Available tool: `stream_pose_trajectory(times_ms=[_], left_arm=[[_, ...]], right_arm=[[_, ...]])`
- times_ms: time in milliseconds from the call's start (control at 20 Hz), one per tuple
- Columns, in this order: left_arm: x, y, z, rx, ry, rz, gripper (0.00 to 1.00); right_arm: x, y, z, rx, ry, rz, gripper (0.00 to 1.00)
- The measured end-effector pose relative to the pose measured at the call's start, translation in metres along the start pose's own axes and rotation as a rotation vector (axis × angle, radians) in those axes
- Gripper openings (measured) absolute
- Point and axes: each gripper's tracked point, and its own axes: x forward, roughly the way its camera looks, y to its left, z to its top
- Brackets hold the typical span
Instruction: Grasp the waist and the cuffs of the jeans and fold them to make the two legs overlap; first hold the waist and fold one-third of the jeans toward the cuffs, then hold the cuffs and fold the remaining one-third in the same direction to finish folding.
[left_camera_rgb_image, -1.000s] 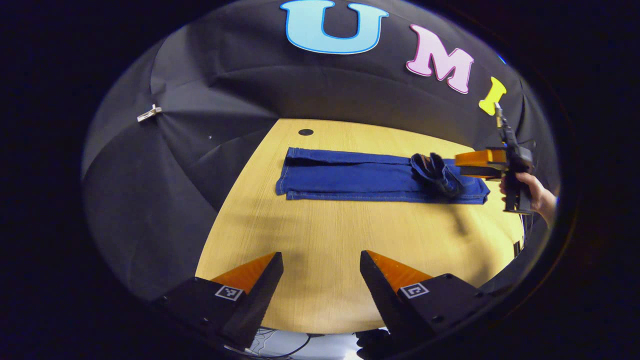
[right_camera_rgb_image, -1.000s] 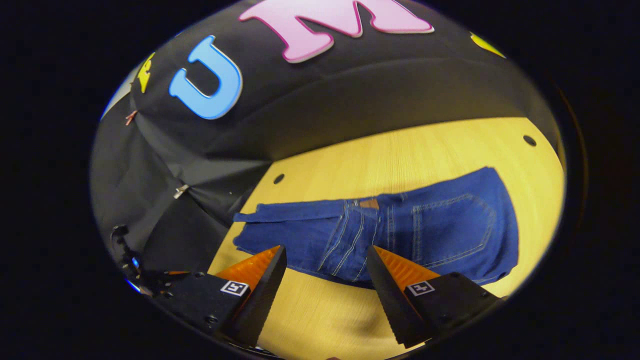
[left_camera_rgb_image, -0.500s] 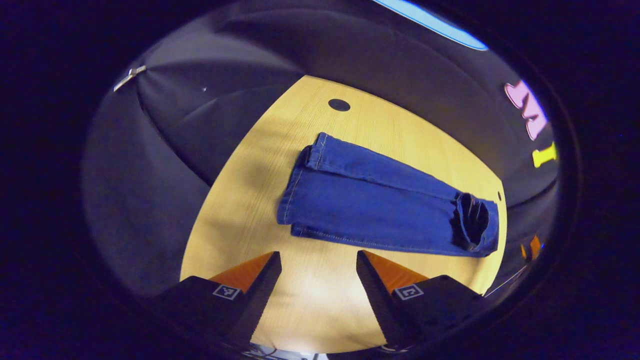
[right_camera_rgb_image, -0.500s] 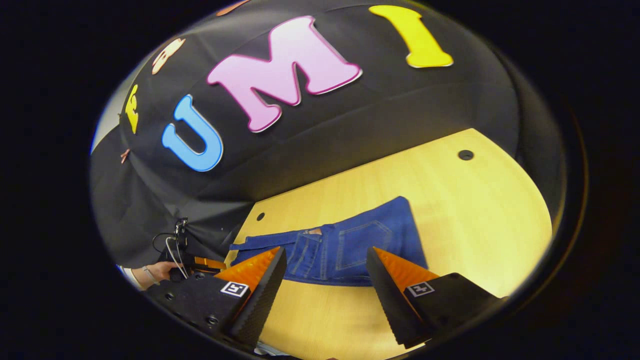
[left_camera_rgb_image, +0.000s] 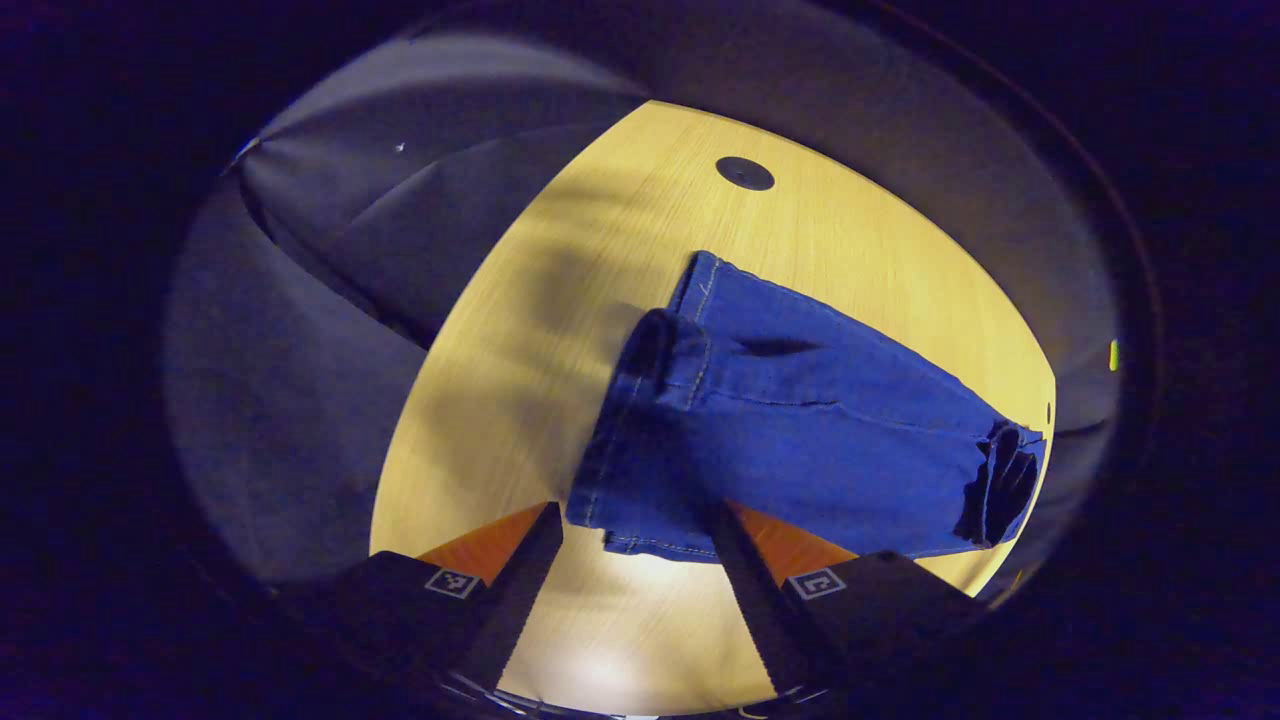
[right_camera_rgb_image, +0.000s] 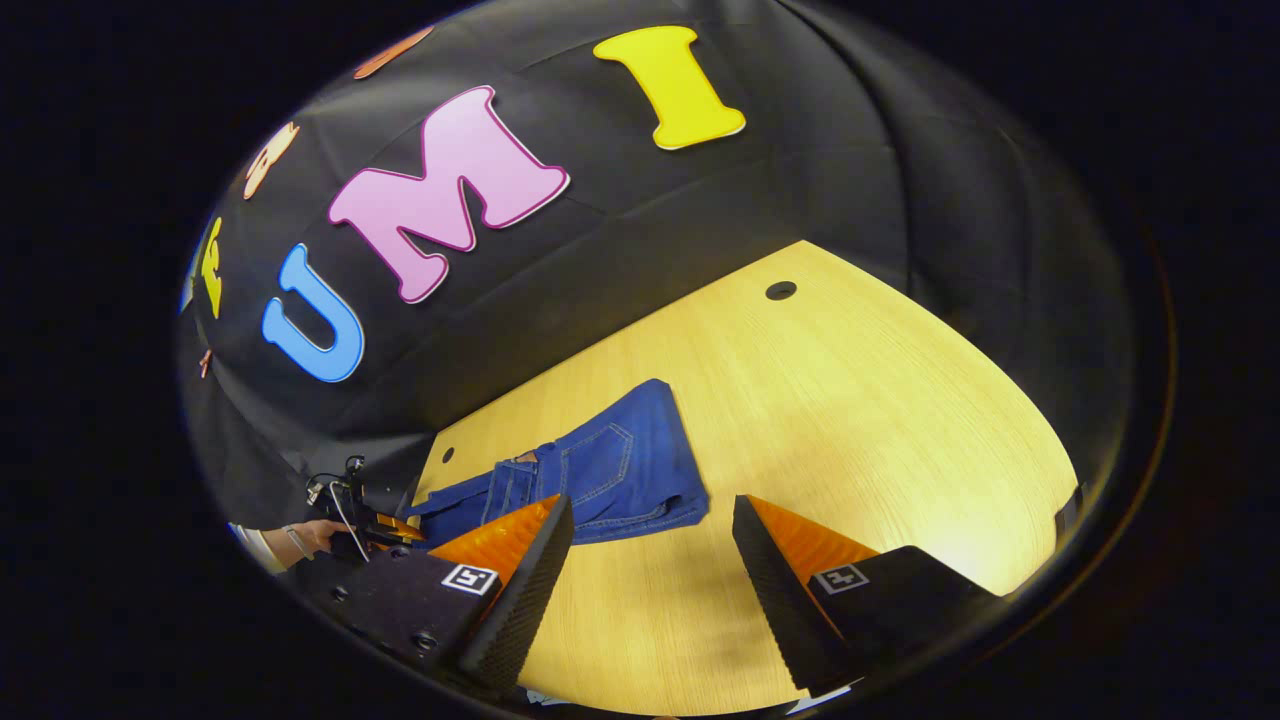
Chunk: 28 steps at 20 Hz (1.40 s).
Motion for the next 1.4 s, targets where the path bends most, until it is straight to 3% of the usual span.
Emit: stream_pose_trajectory(times_ms=[100, 150, 400, 600, 700, 750, 800, 850, 900, 1000, 1200, 1300, 1400], left_arm=[[0.009, -0.007, -0.008, 0.024, 0.032, 0.013, 0.96], [0.013, -0.002, -0.016, 0.050, 0.063, 0.059, 0.96], [0.016, -0.003, -0.010, 0.133, 0.051, 0.053, 0.99], [0.015, -0.005, -0.013, 0.105, 0.045, 0.058, 0.99], [0.015, -0.015, -0.015, 0.073, 0.041, 0.046, 0.93], [0.016, -0.023, -0.016, 0.055, 0.038, 0.035, 0.70], [0.014, -0.029, -0.016, 0.049, 0.029, 0.027, 0.54], [0.015, -0.029, -0.016, 0.037, 0.019, 0.044, 0.28], [0.015, -0.032, -0.016, 0.025, 0.012, 0.056, 0.19], [0.013, -0.037, -0.022, 0.030, 0.033, 0.058, 0.10], [-0.024, -0.067, -0.015, 0.061, -0.047, -0.047, 0.07], [-0.051, -0.092, -0.009, 0.095, -0.101, -0.106, 0.11], [-0.078, -0.124, -0.005, 0.154, -0.155, -0.152, 0.07]], right_arm=[[0.001, 0.001, -0.003, 0.007, 0.019, 0.001, 0.98], [0.004, 0.003, -0.002, 0.010, 0.022, 0.007, 0.98], [0.012, 0.020, 0.007, -0.009, 0.021, 0.047, 0.98], [0.008, 0.024, 0.005, -0.024, 0.035, 0.061, 0.98], [0.004, 0.023, 0.003, -0.031, 0.038, 0.063, 0.98], [0.002, 0.023, 0.003, -0.033, 0.036, 0.064, 0.98], [0.000, 0.023, 0.003, -0.034, 0.035, 0.067, 0.98], [-0.002, 0.023, 0.003, -0.034, 0.034, 0.068, 0.98], [-0.005, 0.023, 0.004, -0.035, 0.034, 0.070, 0.98], [-0.010, 0.019, 0.005, -0.043, 0.032, 0.071, 0.98], [-0.018, 0.001, 0.006, -0.058, 0.028, 0.059, 0.98], [-0.017, -0.005, 0.008, -0.043, 0.028, 0.054, 0.98], [-0.015, -0.006, 0.010, -0.038, 0.027, 0.058, 0.98]])
